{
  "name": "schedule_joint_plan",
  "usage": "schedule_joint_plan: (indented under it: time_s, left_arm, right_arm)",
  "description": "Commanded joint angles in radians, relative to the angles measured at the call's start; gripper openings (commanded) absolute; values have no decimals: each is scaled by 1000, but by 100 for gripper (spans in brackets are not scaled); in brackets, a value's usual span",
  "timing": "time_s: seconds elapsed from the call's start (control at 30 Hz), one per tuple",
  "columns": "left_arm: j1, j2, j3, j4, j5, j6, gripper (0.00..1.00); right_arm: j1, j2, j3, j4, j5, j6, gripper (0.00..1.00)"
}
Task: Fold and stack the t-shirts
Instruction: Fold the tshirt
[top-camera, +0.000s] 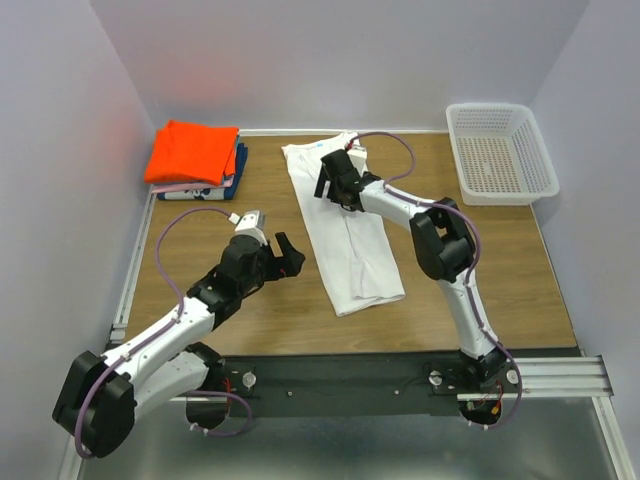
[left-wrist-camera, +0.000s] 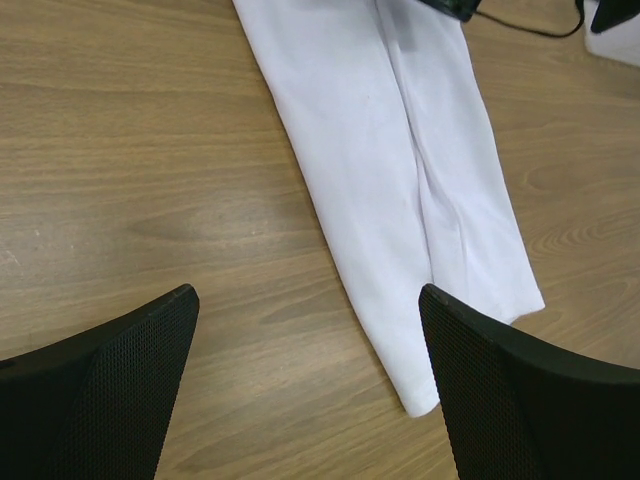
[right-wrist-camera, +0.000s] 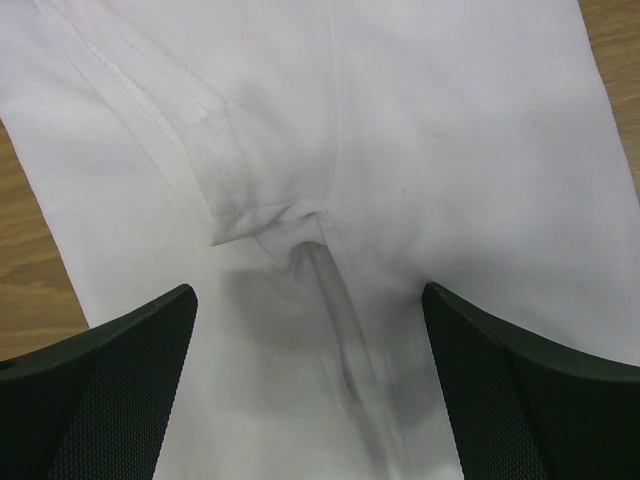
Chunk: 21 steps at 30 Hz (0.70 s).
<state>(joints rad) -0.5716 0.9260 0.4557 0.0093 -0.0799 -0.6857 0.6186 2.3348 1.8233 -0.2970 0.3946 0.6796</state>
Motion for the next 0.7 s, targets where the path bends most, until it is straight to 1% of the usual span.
schedule_joint_plan:
  time_s: [0.0,0.13,0.17,0.23,0.27,0.3,0.33,0.37,0.4,0.47,0.5,0.53,0.57,0.6,0.63,0.67]
  left_arm:
    - [-17,30,-17,26,75,14,98]
    - [-72,40,-49,50,160,-11,98]
    - [-101,40,-64,66,170,-20,98]
    - [-141,51,-80,75,193,-44,98]
    - [-178,57,-86,78,198,-51,98]
    - [-191,68,-104,99,212,-60,98]
    - [-206,71,-114,109,218,-81,98]
    - [-238,77,-130,142,226,-96,98]
    - [-252,82,-137,153,235,-110,98]
    - [-287,106,-153,196,242,-147,98]
    - [-301,117,-153,205,243,-156,98]
    - [-325,143,-152,211,236,-166,98]
    - [-335,160,-149,221,232,-172,98]
    - [-341,177,-134,224,224,-176,96]
    - [-347,213,-127,224,204,-179,84]
    - [-349,232,-121,225,194,-184,83]
  right_arm:
    - [4,40,30,-65,-92,28,100]
    - [3,-81,-28,-68,-115,-51,100]
    - [3,-151,-88,-68,-126,-67,100]
    - [3,-234,-157,-68,-125,-87,100]
    - [3,-323,-197,-68,-108,-87,100]
    - [3,-368,-296,-67,-94,-80,100]
    - [3,-462,-352,-67,-74,-52,100]
    - [3,-506,-405,-67,-66,-37,100]
    - [3,-544,-523,-67,-60,-22,100]
    - [4,-654,-623,-67,-43,6,100]
    - [3,-690,-665,-67,-40,14,100]
    - [3,-721,-747,-67,-39,24,100]
    - [3,-748,-783,-67,-37,38,100]
    - [3,-781,-814,-67,-37,46,100]
    - [3,-828,-846,-67,-39,51,100]
    - [3,-854,-889,-67,-31,55,100]
